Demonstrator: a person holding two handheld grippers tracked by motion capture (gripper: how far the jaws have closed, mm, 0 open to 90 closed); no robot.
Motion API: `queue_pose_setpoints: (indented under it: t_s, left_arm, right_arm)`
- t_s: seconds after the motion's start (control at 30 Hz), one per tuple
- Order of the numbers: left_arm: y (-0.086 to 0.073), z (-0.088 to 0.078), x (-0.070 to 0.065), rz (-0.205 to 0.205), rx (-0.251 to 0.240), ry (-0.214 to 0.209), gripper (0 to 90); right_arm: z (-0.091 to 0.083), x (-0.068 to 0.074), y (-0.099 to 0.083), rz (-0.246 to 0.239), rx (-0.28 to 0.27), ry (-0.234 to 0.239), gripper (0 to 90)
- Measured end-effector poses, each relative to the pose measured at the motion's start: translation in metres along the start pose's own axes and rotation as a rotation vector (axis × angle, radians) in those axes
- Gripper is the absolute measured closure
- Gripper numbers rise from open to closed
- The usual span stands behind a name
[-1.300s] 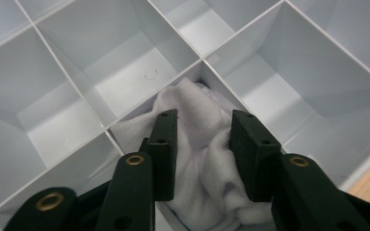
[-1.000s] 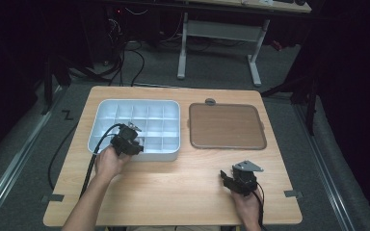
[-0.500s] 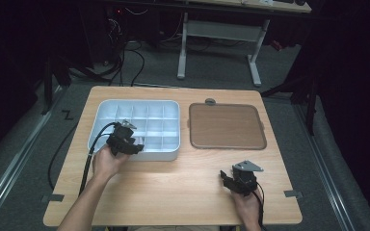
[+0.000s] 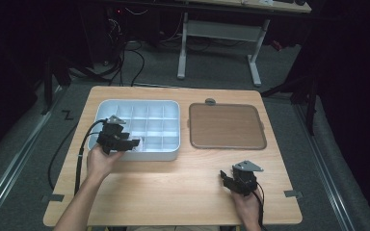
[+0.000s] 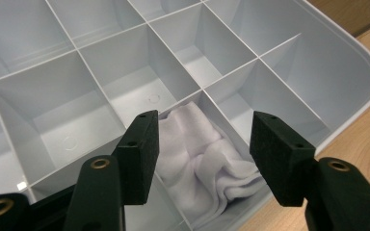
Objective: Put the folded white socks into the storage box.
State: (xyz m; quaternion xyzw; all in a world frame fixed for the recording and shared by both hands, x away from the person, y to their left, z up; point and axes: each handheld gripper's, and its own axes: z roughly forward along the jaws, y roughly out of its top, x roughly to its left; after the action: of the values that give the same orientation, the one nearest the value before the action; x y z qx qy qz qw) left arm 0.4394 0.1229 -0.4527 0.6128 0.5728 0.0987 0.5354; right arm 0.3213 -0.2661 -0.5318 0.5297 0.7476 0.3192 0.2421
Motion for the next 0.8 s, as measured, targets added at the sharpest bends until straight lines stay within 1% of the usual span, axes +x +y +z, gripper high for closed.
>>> queue_pose_setpoints:
  t_s: [0.1, 0.17, 0.33, 0.4, 0.47, 0.6, 0.63, 0.67, 0.8]
  left_arm:
    - [0.002, -0.005, 0.001, -0.011, -0.016, -0.005, 44.5]
    - [0.003, -0.010, 0.002, -0.004, -0.027, -0.006, 44.7]
    - [0.005, -0.019, 0.002, -0.013, -0.057, -0.015, 44.9]
    - [0.004, -0.021, 0.004, -0.002, -0.052, -0.007, 44.8]
    - [0.003, -0.023, 0.007, -0.001, -0.049, -0.001, 44.8]
    - [0.003, -0.030, 0.011, -0.022, -0.062, -0.003, 44.9]
    - [0.002, -0.031, 0.012, -0.025, -0.062, -0.002, 45.0]
    - [0.002, -0.032, 0.012, -0.020, -0.064, 0.001, 44.9]
    - [0.005, -0.039, 0.012, -0.035, -0.088, -0.010, 45.0]
  right_arm:
    - [0.000, 0.000, 0.000, 0.000, 0.000, 0.000, 44.9]
    - [0.000, 0.000, 0.000, 0.001, 0.000, 0.000, 44.9]
    - [0.000, 0.000, 0.000, -0.001, 0.000, 0.000, 44.9]
    - [0.000, 0.000, 0.000, -0.001, 0.000, 0.000, 44.9]
    - [0.000, 0.000, 0.000, -0.001, 0.000, 0.000, 44.8]
    - [0.000, 0.000, 0.000, -0.001, 0.000, 0.000, 44.8]
    - [0.000, 0.000, 0.000, -0.001, 0.000, 0.000, 44.8]
    - [0.000, 0.000, 0.000, -0.001, 0.000, 0.000, 44.8]
    - [0.000, 0.000, 0.000, 0.001, 0.001, 0.000, 44.7]
